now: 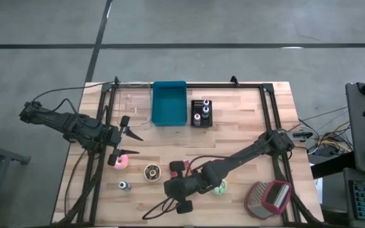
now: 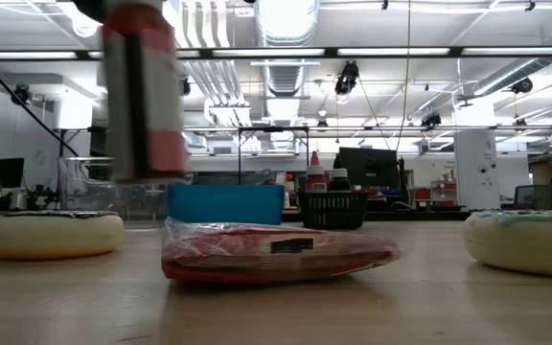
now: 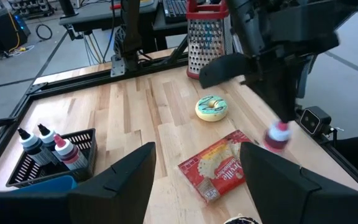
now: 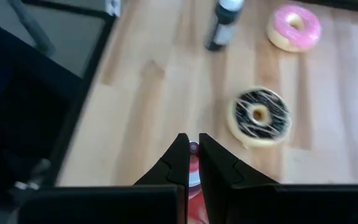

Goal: Pick & Place Food Item
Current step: Put the pink food coloring into the black bin

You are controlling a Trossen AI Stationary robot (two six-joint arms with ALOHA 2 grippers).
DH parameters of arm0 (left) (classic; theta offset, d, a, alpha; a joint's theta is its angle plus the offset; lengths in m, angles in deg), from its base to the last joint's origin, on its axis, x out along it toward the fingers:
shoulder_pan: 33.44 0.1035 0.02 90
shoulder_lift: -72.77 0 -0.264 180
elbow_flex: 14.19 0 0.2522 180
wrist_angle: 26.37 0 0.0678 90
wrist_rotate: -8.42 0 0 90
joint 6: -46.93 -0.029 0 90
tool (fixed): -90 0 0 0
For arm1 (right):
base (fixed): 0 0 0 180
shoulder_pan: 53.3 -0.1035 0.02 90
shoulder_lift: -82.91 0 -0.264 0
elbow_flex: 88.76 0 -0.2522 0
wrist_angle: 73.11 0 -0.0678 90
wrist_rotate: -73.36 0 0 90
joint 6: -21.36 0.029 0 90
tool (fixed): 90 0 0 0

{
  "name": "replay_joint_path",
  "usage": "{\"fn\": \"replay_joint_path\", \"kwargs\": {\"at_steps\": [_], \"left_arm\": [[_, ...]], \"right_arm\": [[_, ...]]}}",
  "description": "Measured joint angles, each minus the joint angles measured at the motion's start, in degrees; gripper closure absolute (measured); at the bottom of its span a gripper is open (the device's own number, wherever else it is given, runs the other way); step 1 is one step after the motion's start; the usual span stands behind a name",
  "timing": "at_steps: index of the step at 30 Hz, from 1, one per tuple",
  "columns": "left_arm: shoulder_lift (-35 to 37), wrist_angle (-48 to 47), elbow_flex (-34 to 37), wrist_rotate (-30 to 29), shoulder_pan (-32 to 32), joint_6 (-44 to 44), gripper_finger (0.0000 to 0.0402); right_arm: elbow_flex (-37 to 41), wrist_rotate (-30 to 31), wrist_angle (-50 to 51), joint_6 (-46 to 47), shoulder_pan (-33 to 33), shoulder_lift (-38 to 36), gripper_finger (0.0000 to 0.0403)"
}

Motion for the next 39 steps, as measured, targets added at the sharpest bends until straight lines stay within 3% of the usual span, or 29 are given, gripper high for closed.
{"fn": "replay_joint_path", "kwargs": {"at_steps": [10,18,39], "left_arm": [[0.00,-0.02,0.00,0.00,0.00,-0.04,0.0163],[0.00,-0.04,0.00,0.01,0.00,-0.21,0.0163],[0.01,-0.22,0.00,0.02,0.00,-1.07,0.0163]], "right_arm": [[-3.57,-0.48,7.46,-0.11,3.64,-0.33,0.0390],[-6.57,-5.05,8.45,-5.41,7.24,-0.77,0.0390],[-4.37,-6.61,10.00,-13.08,13.37,-6.49,0.0390]]}}
